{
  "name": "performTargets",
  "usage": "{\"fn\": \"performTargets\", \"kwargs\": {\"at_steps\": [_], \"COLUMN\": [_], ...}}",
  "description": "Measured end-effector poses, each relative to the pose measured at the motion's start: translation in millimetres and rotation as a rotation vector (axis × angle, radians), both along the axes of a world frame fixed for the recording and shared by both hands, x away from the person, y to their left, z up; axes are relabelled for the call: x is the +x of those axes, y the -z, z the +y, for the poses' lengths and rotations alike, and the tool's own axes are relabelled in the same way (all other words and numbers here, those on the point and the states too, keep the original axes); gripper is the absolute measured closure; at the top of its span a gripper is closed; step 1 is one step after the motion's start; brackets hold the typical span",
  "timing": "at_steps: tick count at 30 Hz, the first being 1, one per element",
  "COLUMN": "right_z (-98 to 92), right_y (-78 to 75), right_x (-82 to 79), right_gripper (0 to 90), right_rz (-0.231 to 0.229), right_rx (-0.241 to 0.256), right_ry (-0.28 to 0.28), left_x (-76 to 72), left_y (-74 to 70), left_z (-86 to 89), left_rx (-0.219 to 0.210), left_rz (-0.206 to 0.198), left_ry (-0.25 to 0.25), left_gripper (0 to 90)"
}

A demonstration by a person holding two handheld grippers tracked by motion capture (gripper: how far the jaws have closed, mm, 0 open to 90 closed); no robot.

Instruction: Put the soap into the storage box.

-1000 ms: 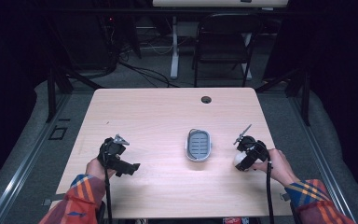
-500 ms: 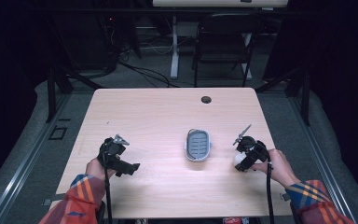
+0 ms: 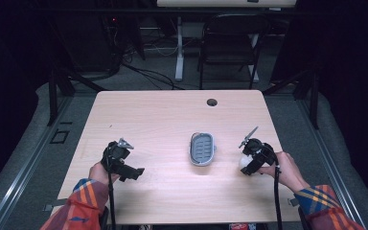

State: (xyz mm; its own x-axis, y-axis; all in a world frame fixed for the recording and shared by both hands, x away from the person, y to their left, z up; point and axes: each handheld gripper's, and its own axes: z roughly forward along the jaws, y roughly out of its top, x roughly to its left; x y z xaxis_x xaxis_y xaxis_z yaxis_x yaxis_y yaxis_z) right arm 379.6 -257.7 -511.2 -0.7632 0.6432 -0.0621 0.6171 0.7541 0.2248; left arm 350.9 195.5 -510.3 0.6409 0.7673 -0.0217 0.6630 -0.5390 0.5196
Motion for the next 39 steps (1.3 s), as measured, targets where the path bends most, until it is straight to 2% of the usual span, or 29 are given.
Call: {"fn": "performTargets", "kwargs": {"at_steps": [3,6,8,10,11,19,22,23,24,33,34,36,39], "right_z": [2.2,5.1,6.2,6.9,7.6,11.5,14.6,16.1,16.8,22.0,22.9,23.9,25.4], "right_y": [-1.4,-6.5,-6.3,-8.6,-8.2,-11.0,-13.5,-13.3,-15.1,-18.6,-18.0,-20.4,-21.1], "right_x": [0.2,0.8,1.0,2.2,2.3,7.8,11.1,12.3,13.8,18.4,18.6,20.0,20.8], "right_gripper": [23.6,23.6,23.6,23.6,23.6,23.6,23.6,23.6,23.6,23.6,23.6,23.6,23.6], "right_rz": [-0.014,-0.014,-0.023,-0.016,-0.013,-0.008,-0.006,-0.006,0.003,0.002,-0.003,0.001,-0.002], "right_rx": [0.012,-0.001,0.017,-0.007,0.005,0.008,-0.011,0.021,0.008,0.008,0.023,0.015,0.028], "right_ry": [0.002,-0.011,-0.008,-0.019,-0.015,-0.018,-0.03,-0.02,-0.031,-0.035,-0.03,-0.037,-0.038], "left_x": [-0.3,0.6,1.0,0.5,0.3,0.6,0.3,0.0,0.0,1.8,2.3,1.9,2.0], "left_y": [-0.1,0.3,0.4,0.0,0.0,0.2,-0.1,-0.3,-0.1,0.6,0.9,1.0,1.1], "left_z": [0.5,0.1,-0.6,-0.8,-0.5,-1.8,-2.4,-2.5,-2.5,-4.0,-4.6,-6.9,-7.1], "left_rx": [-0.001,-0.001,0.002,0.002,0.002,0.005,0.004,0.003,0.003,0.005,0.004,0.008,0.007], "left_rz": [-0.002,0.002,0.002,0.0,0.0,-0.001,-0.002,-0.002,-0.002,0.002,0.003,-0.003,-0.004], "left_ry": [-0.003,-0.003,0.0,0.002,0.001,0.002,0.004,0.003,0.004,0.006,0.009,0.01,0.018], "left_gripper": [0.0,0.0,0.0,0.0,0.0,0.0,0.0,0.0,0.0,0.0,0.0,0.0,0.0]}}
